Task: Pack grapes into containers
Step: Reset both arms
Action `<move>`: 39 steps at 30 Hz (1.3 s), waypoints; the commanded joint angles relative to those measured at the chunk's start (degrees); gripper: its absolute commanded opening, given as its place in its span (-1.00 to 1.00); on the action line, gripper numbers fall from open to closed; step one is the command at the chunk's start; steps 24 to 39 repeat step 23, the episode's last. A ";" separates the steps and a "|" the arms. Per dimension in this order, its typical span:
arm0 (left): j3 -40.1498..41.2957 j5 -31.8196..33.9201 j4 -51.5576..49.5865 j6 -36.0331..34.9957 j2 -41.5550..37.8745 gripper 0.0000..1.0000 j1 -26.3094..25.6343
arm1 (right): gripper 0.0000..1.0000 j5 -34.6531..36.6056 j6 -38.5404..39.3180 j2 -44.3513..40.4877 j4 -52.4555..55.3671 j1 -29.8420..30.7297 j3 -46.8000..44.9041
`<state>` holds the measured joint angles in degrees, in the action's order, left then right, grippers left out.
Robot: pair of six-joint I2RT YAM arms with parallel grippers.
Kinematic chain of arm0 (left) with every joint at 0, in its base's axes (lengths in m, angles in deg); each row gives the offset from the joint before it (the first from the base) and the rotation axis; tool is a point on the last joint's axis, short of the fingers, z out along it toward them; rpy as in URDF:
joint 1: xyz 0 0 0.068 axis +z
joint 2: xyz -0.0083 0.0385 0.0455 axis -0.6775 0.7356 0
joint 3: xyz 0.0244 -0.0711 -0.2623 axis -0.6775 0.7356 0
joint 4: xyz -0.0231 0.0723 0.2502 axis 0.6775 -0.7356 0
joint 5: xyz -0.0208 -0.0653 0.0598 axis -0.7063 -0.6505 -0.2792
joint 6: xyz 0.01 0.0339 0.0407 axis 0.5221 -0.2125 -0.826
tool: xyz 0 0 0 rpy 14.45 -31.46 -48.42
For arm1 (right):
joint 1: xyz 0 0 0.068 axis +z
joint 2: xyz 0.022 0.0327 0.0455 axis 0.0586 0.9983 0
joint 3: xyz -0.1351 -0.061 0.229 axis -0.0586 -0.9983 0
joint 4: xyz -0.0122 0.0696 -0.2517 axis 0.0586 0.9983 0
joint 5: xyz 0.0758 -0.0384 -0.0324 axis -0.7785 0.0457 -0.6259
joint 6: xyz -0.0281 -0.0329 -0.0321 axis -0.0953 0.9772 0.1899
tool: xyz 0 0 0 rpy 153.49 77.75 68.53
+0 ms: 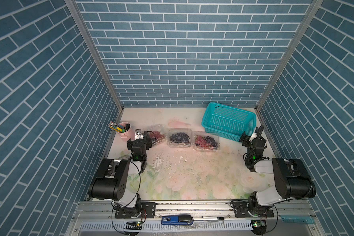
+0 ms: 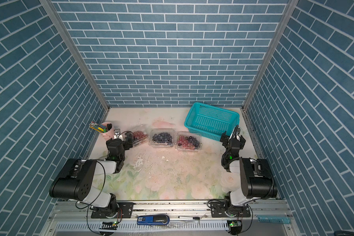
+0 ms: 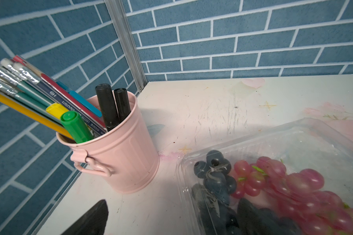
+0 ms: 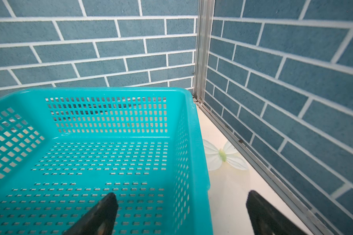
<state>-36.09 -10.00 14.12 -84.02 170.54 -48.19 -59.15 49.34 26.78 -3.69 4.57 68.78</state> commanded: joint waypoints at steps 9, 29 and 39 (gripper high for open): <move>0.58 -0.10 0.92 -0.45 0.61 0.99 0.27 | 0.98 -0.41 2.56 1.44 6.97 -0.25 -0.58; 0.71 -0.45 1.00 -0.52 0.60 0.99 0.27 | 0.98 -0.41 2.58 1.41 6.83 -0.22 -0.56; 0.71 -0.45 1.00 -0.52 0.60 0.99 0.27 | 0.98 -0.41 2.58 1.41 6.83 -0.22 -0.56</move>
